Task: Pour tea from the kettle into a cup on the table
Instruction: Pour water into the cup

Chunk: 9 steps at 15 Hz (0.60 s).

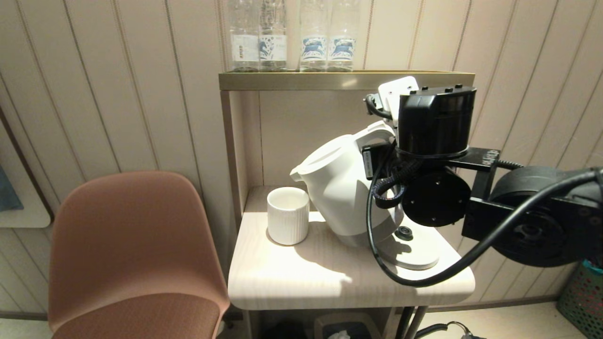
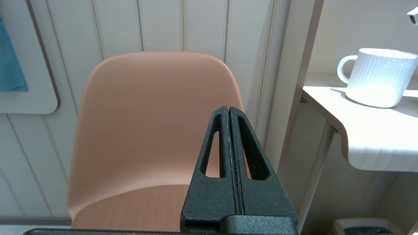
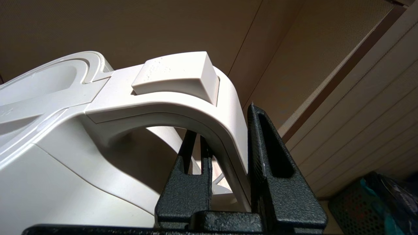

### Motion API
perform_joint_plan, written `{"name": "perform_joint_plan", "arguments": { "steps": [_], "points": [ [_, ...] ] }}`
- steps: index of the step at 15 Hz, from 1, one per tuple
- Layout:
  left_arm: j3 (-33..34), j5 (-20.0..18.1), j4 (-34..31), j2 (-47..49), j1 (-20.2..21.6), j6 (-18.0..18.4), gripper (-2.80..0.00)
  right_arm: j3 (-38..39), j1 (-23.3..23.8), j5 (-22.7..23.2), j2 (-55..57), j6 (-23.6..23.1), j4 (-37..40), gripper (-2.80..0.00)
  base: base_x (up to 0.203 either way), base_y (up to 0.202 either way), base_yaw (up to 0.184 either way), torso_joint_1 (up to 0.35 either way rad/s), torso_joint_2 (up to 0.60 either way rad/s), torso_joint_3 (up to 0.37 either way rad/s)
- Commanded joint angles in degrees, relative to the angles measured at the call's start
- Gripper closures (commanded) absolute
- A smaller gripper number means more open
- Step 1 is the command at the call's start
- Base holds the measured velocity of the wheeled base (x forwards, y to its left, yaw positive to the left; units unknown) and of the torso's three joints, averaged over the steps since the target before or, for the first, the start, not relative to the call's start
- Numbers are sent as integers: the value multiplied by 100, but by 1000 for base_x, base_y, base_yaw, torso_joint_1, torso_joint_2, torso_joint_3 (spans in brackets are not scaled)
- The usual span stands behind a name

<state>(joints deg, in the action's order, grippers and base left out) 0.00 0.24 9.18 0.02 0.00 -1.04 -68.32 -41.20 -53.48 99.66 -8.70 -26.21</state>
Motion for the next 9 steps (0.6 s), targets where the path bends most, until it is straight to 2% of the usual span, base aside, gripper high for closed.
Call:
{"name": "perform_joint_plan", "arguments": {
  "steps": [1, 9],
  "points": [
    [0, 2, 5, -2, 0, -2, 0, -31, -2, -15, 36, -60, -16, 0, 0, 0, 0, 0, 0, 0],
    [0, 2, 5, -2, 0, -2, 0, -155, -2, -5, 97, -405, -7, 0, 0, 0, 0, 0, 0, 0]
  ]
}}
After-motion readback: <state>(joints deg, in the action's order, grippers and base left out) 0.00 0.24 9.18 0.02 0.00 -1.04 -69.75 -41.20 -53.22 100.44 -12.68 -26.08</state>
